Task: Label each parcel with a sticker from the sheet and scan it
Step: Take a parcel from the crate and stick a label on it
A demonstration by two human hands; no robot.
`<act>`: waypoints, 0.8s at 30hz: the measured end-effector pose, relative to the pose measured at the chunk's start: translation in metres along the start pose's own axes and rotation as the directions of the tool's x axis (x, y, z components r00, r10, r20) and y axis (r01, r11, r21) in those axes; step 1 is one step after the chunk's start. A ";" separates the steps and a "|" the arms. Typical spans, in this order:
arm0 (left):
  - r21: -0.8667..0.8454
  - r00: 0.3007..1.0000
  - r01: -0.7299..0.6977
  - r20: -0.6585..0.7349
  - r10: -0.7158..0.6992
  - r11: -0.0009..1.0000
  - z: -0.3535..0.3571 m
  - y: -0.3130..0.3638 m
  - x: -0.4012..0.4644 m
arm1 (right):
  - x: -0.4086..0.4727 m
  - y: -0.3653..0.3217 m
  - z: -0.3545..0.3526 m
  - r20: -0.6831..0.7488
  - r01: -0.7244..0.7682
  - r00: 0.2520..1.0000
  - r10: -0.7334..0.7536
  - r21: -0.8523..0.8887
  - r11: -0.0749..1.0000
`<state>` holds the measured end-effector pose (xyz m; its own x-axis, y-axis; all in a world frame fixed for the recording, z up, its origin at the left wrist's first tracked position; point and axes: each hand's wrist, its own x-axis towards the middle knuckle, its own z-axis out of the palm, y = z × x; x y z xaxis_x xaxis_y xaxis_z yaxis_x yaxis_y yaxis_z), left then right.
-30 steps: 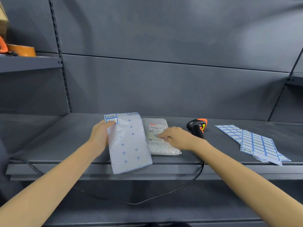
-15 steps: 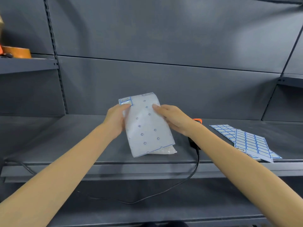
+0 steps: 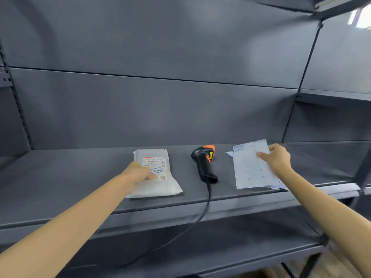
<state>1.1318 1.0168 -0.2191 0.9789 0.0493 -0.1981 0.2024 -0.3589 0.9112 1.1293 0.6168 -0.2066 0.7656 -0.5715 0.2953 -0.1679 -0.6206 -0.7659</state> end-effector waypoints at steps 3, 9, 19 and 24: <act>-0.001 0.999 -0.036 -0.010 0.036 0.999 0.003 -0.008 0.003 | 0.017 0.029 0.002 -0.008 -0.057 0.998 0.056 -0.083 0.995; -0.158 0.985 -0.148 -0.117 0.130 0.976 0.007 -0.027 -0.006 | 0.023 0.053 0.017 -0.071 -0.153 0.988 0.136 -0.420 0.894; -0.366 0.949 -0.305 -0.193 0.249 0.879 -0.001 -0.009 -0.023 | 0.013 0.052 0.016 0.036 0.178 0.981 -0.192 -0.571 0.802; -0.408 0.924 -0.376 -0.101 0.368 0.832 0.032 0.026 -0.034 | -0.002 0.058 -0.005 0.097 0.222 0.972 -0.212 -0.660 0.717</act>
<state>1.1030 0.9762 -0.2007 0.9820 0.0070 0.1890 -0.1890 0.0635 0.9799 1.1149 0.5790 -0.2484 0.8401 -0.3724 0.3944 -0.3606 -0.9266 -0.1067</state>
